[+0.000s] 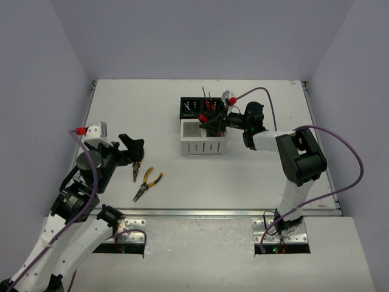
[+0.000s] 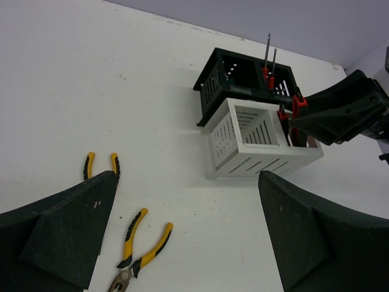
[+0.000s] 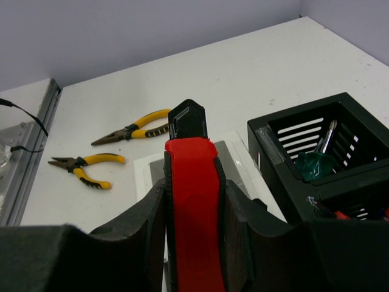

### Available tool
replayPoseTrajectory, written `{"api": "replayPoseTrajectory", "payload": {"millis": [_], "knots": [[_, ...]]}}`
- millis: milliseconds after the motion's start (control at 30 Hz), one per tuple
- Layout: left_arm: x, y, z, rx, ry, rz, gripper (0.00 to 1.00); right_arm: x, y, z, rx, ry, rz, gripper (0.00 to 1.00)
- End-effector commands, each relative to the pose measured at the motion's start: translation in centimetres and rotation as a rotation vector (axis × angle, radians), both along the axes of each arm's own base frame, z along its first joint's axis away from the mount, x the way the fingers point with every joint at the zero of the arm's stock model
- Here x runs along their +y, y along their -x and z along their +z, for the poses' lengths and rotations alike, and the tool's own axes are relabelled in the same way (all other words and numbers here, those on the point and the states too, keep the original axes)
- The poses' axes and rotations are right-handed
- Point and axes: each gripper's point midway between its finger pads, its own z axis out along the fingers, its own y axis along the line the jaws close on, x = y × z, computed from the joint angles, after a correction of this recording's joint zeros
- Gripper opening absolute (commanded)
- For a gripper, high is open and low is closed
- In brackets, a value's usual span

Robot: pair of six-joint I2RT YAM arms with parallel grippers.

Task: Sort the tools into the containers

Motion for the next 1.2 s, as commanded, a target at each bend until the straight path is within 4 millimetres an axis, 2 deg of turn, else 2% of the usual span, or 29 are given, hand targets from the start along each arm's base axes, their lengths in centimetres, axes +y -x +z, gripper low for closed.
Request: {"api": "replayPoseTrajectory", "payload": {"millis": [0, 133, 300, 367, 467, 500, 600, 700, 767, 833, 900, 933, 1100, 1167], "knots": [[-0.6, -0.4, 0.9, -0.038, 0.008, -0.023, 1.0, -0.7, 1.0, 1.5, -0.114, -0.015, 0.002, 0.15], [-0.6, -0.4, 0.9, -0.04, 0.009, -0.026, 1.0, -1.4, 1.8, 1.2, -0.112, -0.007, 0.016, 0.23], [-0.6, -0.4, 1.0, -0.043, 0.01, -0.027, 1.0, -2.0, 2.1, 1.2, -0.087, -0.011, 0.012, 0.49], [-0.6, -0.3, 1.0, -0.044, 0.01, -0.027, 1.0, -2.0, 2.0, 1.5, -0.08, -0.017, 0.011, 0.64], [-0.6, -0.3, 1.0, -0.043, 0.011, -0.025, 1.0, -2.2, 2.0, 2.2, -0.088, -0.024, 0.006, 0.96], [-0.6, -0.3, 1.0, -0.043, 0.01, -0.024, 1.0, -2.3, 1.9, 2.5, -0.09, -0.026, 0.0, 0.99], [-0.5, -0.3, 1.0, -0.042, 0.009, -0.022, 1.0, -2.8, 1.4, 3.7, -0.1, -0.035, -0.037, 0.99], [-0.5, -0.3, 1.1, -0.046, 0.011, -0.021, 1.0, -2.7, 0.2, 3.6, -0.072, 0.035, -0.078, 0.99], [-0.4, -0.3, 1.1, -0.045, 0.01, -0.019, 1.0, -2.3, 0.4, 1.2, 0.001, 0.179, -0.104, 0.99], [-0.4, -0.3, 1.0, -0.044, 0.01, -0.016, 1.0, -2.4, -1.1, 0.6, -0.016, 0.306, -0.235, 0.99], [-0.4, -0.3, 1.0, -0.044, 0.01, -0.016, 1.0, -1.5, -0.1, 0.1, -0.034, 0.386, -0.316, 0.99], [-0.4, -0.3, 1.1, -0.045, 0.011, -0.016, 1.0, -1.8, 0.2, 1.0, -0.057, 0.405, -0.389, 0.99], [-0.5, -0.3, 1.0, -0.041, 0.009, -0.019, 1.0, -3.1, 1.6, 1.0, 0.084, 0.393, -0.569, 0.99], [-0.4, -0.3, 1.0, -0.041, 0.009, -0.017, 1.0, -3.4, 2.1, 0.4, 0.114, 0.428, -0.666, 0.99]]}}
